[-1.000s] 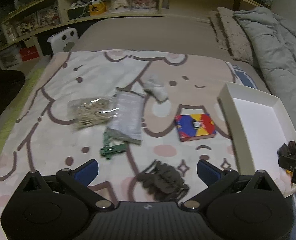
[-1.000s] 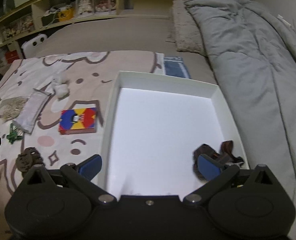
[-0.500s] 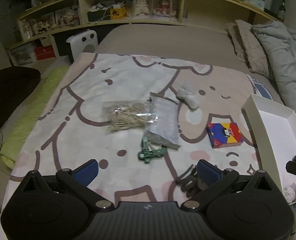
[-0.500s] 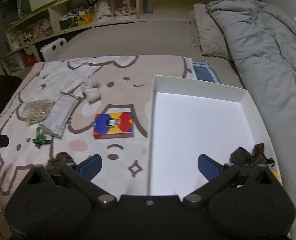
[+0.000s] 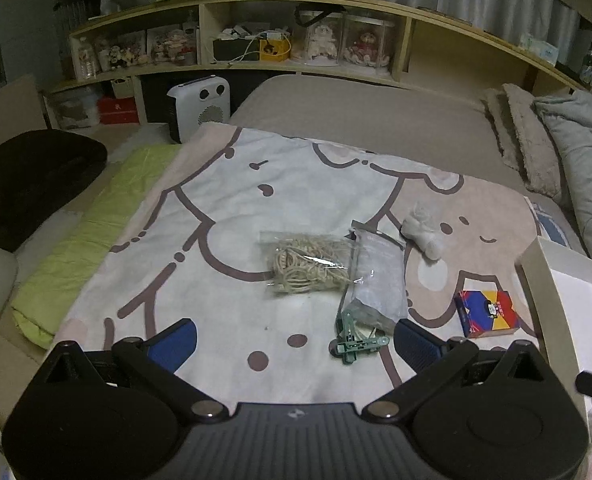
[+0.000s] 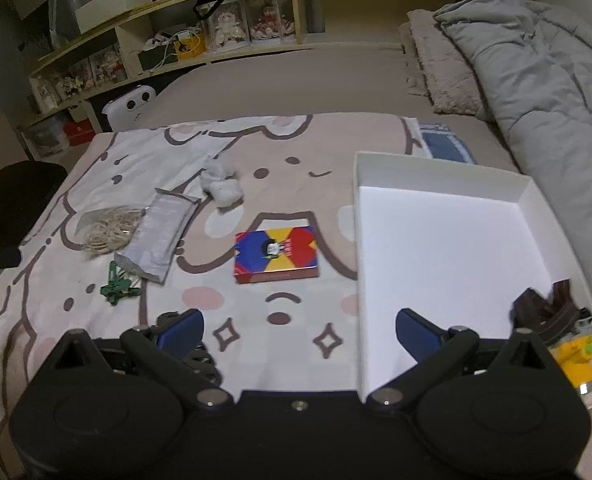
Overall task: Organize objects
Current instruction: 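Grasp the green clip with the left tool while the right tool grasps the black hair claw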
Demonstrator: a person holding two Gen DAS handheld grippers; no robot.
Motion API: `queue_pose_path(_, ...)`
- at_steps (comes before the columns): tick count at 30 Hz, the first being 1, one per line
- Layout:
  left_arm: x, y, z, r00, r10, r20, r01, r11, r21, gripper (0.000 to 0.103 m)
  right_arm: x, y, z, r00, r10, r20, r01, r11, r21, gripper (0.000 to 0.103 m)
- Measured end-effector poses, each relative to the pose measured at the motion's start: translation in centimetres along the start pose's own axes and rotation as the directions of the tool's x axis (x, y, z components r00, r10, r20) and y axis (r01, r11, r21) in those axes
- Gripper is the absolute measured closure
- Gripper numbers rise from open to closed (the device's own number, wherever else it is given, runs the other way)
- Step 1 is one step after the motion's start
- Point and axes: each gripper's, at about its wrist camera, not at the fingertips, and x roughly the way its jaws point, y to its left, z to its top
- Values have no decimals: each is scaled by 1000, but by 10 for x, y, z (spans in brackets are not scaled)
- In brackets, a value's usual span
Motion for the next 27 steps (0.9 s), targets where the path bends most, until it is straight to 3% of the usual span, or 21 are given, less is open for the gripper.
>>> queue_pose_path(6, 25, -2, -7, 999, 6, -53, -6, 1000, -4, 0, 20, 16, -13, 997, 66, -28, -67, 997, -32, 0)
queue_pose_path(12, 60, 6, -13, 988, 36, -152, -53, 993, -110, 0, 40, 37, -33, 987, 160, -22, -161, 981, -108, 0)
queue_pose_path(18, 82, 6, -19, 988, -31, -153, -1, 979, -206, 0, 54, 64, -50, 983, 182, 29, -165, 942, -294, 0)
queue_pose_path(22, 93, -3, -22, 988, -51, -145, 17, 974, -227, 0, 64, 71, -54, 979, 204, 17, -187, 927, -324, 1)
queue_pose_path(27, 103, -11, -25, 988, -83, -129, 50, 971, -235, 0, 70, 72, -51, 971, 237, 28, -217, 925, -313, 16)
